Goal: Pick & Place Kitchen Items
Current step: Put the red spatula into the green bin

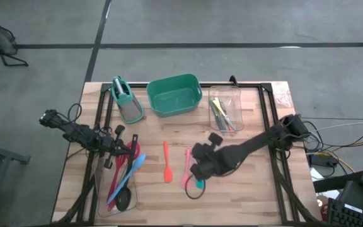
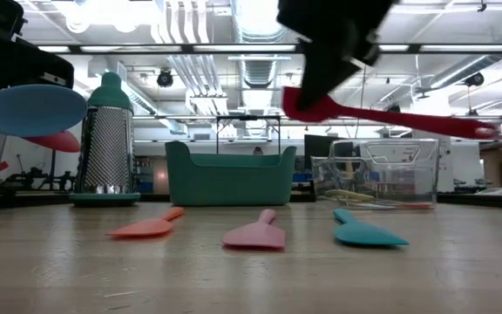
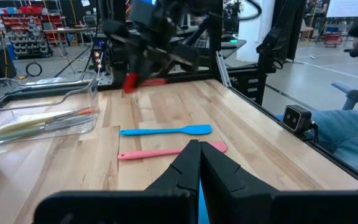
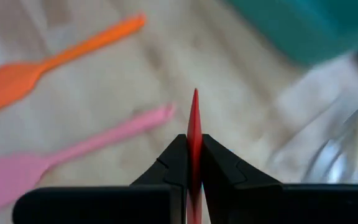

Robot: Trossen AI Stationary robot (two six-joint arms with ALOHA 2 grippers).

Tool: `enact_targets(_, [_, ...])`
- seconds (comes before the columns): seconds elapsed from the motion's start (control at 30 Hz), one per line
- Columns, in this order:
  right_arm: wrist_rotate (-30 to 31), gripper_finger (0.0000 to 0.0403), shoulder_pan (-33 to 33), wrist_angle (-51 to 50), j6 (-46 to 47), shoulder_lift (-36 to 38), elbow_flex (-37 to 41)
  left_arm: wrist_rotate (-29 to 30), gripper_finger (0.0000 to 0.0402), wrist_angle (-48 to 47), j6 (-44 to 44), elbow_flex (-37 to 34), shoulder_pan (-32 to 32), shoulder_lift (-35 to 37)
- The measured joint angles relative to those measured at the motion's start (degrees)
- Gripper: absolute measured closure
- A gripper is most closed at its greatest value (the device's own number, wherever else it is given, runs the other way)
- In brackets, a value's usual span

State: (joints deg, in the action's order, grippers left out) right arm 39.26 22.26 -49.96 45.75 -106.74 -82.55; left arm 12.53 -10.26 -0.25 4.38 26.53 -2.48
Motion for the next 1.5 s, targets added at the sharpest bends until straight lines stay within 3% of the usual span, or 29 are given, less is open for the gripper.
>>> enact_targets(0.17, [5.4, 0.0381, -5.5, 3.3, -16.7, 0.0, -3.2, 0.0, 0.0392, 0.0, 0.0, 0.0, 0.0, 0.0])
enact_targets(0.27, [5.0, 0.0381, -10.3, 9.4, -31.2, 0.0, -4.2, 0.0, 0.0392, 0.0, 0.0, 0.0, 0.0, 0.0])
enact_targets(0.43, [-1.8, 0.0381, -18.9, 23.9, -55.8, 0.0, -4.3, 0.0, 0.0392, 0.0, 0.0, 0.0, 0.0, 0.0])
enact_targets(0.6, [-8.3, 0.0381, -27.6, 33.9, -71.8, 0.1, -4.3, 0.0, 0.0392, 0.0, 0.0, 0.0, 0.0, 0.0])
enact_targets(0.9, [-20.8, 0.0381, -39.3, 35.9, -69.1, -1.4, -4.3, 0.0, 0.0392, 0.0, 0.0, 0.0, 0.0, 0.0])
enact_targets(1.1, [-21.4, 0.0380, -39.0, 35.7, -78.9, -6.5, -8.3, 0.0, 0.0392, 0.0, 0.0, 0.0, 0.0, 0.0])
enact_targets(1.5, [-21.3, 0.0380, -38.9, 31.1, -79.0, -21.2, -28.9, 0.0, 0.0392, 0.1, 0.0, 0.0, 0.0, 0.0])
